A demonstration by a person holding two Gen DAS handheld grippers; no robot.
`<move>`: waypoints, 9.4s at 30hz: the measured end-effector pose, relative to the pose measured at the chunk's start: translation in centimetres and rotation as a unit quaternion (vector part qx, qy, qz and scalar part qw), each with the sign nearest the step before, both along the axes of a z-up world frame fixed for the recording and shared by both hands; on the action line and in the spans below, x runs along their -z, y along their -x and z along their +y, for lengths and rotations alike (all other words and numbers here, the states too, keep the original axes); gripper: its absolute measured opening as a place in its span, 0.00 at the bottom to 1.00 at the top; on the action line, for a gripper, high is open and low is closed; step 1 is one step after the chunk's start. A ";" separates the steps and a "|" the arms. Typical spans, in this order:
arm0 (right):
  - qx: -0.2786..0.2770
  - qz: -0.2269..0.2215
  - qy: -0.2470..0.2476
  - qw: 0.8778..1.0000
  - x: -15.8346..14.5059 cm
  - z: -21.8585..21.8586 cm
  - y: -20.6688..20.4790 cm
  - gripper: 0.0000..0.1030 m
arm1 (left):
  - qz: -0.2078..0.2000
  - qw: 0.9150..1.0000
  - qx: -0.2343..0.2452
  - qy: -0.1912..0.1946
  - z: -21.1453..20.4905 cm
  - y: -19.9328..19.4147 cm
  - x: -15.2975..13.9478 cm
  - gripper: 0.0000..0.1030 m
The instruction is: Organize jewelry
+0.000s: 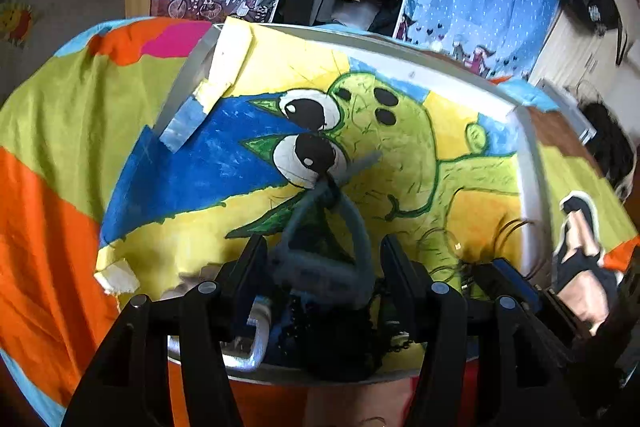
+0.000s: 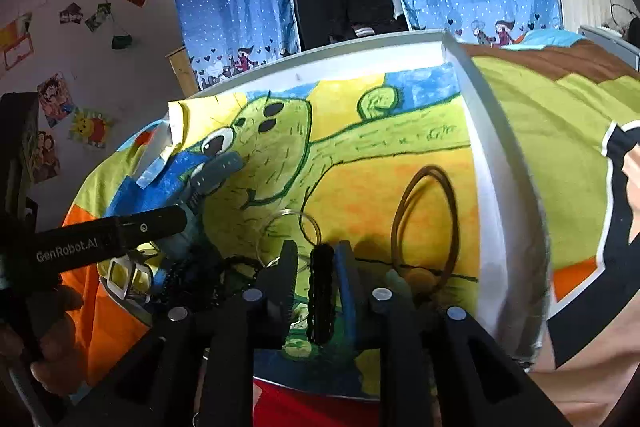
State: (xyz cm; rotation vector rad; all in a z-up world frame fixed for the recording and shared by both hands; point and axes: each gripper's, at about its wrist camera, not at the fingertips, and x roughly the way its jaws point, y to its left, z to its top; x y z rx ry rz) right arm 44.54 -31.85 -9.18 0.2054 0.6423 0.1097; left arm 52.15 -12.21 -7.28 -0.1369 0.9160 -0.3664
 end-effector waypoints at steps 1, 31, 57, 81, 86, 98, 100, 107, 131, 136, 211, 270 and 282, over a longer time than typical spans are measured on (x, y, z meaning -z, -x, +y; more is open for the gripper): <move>0.000 -0.004 0.002 1.000 -0.3 0.0 0.2 0.26 | 0.002 1.000 -0.004 0.009 0.4 0.1 -0.3 0.54; 0.008 -0.231 -0.005 0.973 -11.7 -0.6 21.8 1.00 | -0.243 0.966 -0.089 -0.032 5.8 24.6 -15.0 0.99; 0.026 -0.112 0.019 0.993 -8.2 3.5 33.0 1.00 | -0.165 0.979 -0.072 -0.097 9.5 38.9 -5.4 0.99; -0.016 0.038 -0.058 0.997 -4.6 1.2 24.0 1.00 | -0.107 0.989 -0.005 -0.099 8.6 28.2 -3.2 0.99; -0.049 0.052 -0.027 0.997 -3.4 0.3 18.5 1.00 | -0.102 0.991 0.027 -0.087 7.7 23.5 -1.5 0.98; -0.146 0.083 0.004 0.986 0.9 2.1 9.8 0.58 | -0.059 0.991 0.112 -0.045 5.8 14.9 2.4 0.62; -0.154 0.092 0.009 0.984 1.6 2.4 9.1 0.51 | -0.047 0.991 0.124 -0.033 5.6 14.1 3.2 0.53; -0.181 0.104 0.017 0.978 3.0 3.3 7.8 0.40 | -0.009 0.986 0.163 -0.017 4.0 12.9 4.7 0.23; -0.196 0.144 0.112 0.963 6.8 7.1 5.7 0.25 | 0.018 0.994 0.089 -0.069 4.1 12.2 6.5 0.02; -0.200 0.151 0.102 0.963 7.2 7.1 5.5 0.07 | 0.014 0.993 0.089 -0.074 4.0 12.4 6.5 0.02; 0.020 -0.069 0.047 0.996 -4.9 -6.7 1.3 0.65 | -0.066 0.998 -0.015 -0.009 -5.5 3.0 -5.2 0.75; 0.019 -0.224 0.066 0.972 -10.5 7.0 36.3 1.00 | -0.268 0.954 -0.115 -0.072 11.4 42.3 -9.6 0.99; 0.002 -0.192 0.082 0.978 -8.7 9.0 36.1 1.00 | -0.262 0.953 -0.129 -0.076 12.1 43.2 -8.1 0.99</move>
